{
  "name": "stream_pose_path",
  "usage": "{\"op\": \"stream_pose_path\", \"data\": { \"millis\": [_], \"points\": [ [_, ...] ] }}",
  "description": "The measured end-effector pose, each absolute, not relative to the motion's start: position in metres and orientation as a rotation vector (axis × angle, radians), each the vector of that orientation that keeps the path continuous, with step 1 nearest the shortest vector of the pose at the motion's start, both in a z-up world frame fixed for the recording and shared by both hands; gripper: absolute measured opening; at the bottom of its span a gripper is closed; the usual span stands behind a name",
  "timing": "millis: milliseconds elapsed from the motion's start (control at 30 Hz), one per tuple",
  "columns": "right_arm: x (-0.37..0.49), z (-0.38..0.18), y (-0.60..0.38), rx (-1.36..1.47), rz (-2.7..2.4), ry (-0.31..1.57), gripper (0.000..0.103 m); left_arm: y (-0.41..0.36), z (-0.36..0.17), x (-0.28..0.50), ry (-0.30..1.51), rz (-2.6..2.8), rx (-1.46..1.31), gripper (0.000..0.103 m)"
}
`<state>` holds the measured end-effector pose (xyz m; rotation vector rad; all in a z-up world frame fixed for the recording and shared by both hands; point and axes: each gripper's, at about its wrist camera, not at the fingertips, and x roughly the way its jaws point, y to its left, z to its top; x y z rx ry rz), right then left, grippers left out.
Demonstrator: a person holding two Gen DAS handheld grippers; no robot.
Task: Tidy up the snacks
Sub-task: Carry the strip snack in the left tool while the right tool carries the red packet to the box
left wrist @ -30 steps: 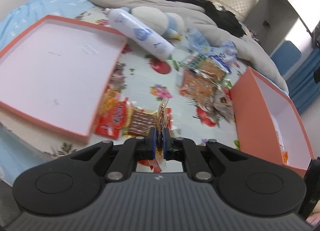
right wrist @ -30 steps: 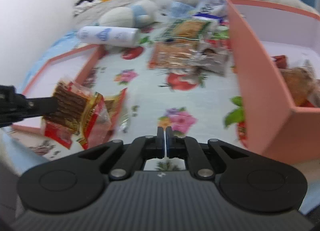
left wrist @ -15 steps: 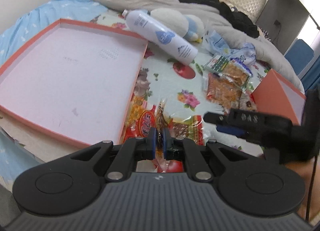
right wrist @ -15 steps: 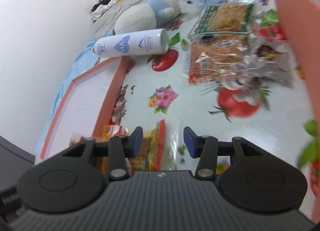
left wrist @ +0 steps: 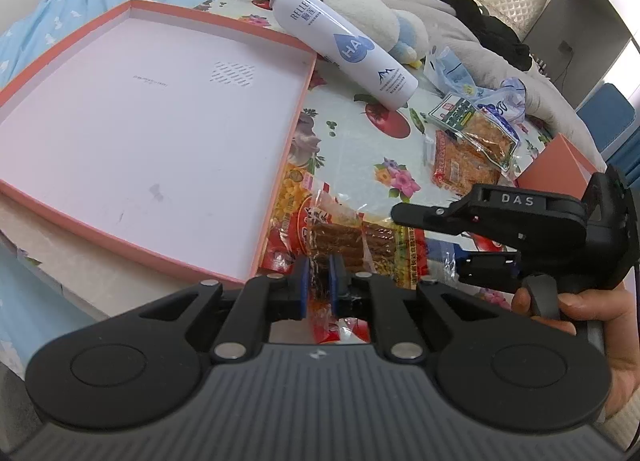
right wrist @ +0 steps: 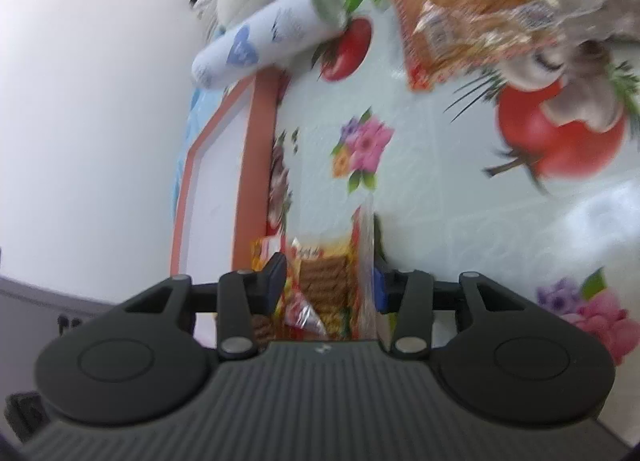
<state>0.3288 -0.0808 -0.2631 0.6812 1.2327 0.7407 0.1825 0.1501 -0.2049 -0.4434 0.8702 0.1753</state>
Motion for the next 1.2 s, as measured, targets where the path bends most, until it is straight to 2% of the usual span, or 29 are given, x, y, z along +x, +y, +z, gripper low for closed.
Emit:
{"op": "stream_pose_path", "data": {
  "millis": [100,167,267,533,1200],
  "points": [
    [0.325,-0.262,-0.07,0.645,0.761,1.254,0.038,0.15,-0.205,0.182,0.87,0.178,-0.44,0.012],
    [0.324,-0.262,-0.065,0.605,0.753,1.268,0.021,0.149,-0.205,0.182,0.871,0.178,-0.438,0.012],
    [0.32,-0.264,-0.063,0.58,0.743,1.284,0.003,0.149,-0.206,0.181,0.872,0.18,-0.44,0.012],
    [0.303,-0.245,-0.069,0.484,0.709,1.206,0.004,0.148,-0.186,0.177,0.839,0.162,-0.451,0.009],
    [0.265,-0.115,-0.158,0.248,0.508,0.853,0.003,0.065,-0.1,0.207,0.772,0.002,-0.328,0.007]
  ]
}}
